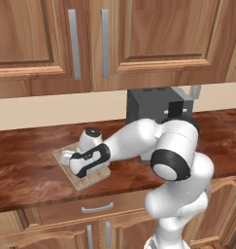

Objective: Place the avocado, onion, tomato, and bell pepper on the cutting board.

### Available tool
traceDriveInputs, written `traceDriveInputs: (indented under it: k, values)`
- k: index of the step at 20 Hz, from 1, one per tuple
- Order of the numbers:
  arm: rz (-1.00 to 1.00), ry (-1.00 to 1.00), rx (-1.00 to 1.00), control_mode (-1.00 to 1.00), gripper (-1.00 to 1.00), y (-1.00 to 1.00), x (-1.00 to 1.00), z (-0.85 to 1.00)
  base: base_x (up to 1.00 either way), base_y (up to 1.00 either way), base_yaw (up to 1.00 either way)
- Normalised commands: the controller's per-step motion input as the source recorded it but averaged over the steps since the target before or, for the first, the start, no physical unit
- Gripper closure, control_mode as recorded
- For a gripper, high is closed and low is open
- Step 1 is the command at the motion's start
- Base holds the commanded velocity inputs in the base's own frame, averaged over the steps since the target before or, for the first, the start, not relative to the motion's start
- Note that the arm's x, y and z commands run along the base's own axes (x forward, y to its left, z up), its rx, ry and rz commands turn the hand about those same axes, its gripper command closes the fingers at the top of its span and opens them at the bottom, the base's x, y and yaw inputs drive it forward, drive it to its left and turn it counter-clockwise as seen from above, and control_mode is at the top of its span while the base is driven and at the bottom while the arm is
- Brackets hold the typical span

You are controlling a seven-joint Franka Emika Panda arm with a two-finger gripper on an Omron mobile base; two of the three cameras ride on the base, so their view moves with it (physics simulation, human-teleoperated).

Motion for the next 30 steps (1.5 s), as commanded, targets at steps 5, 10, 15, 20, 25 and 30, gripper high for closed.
traceDriveInputs:
  k: [5, 10, 15, 20, 25, 30]
  values:
    - [0.0, 0.02, 0.0, -1.0, 1.0, 0.06, 0.09, -0.19, 0.0, 0.0, 0.0]
    - [0.0, 0.04, 0.0, -1.0, -1.0, 0.01, 0.01, -0.24, 0.0, 0.0, 0.0]
    - [0.0, 0.0, 0.0, -1.0, -1.0, -0.09, -0.12, -0.04, 0.0, 0.0, 0.0]
    - [0.0, 0.0, 0.0, -1.0, -1.0, -0.09, -0.18, 0.0, 0.0, 0.0, 0.0]
    - [0.0, -0.01, 0.0, -1.0, -1.0, -0.17, -0.19, 0.1, 0.0, 0.0, 0.0]
    - [0.0, -0.06, 0.0, -1.0, -1.0, -0.31, -0.13, 0.48, 0.0, 0.0, 0.0]
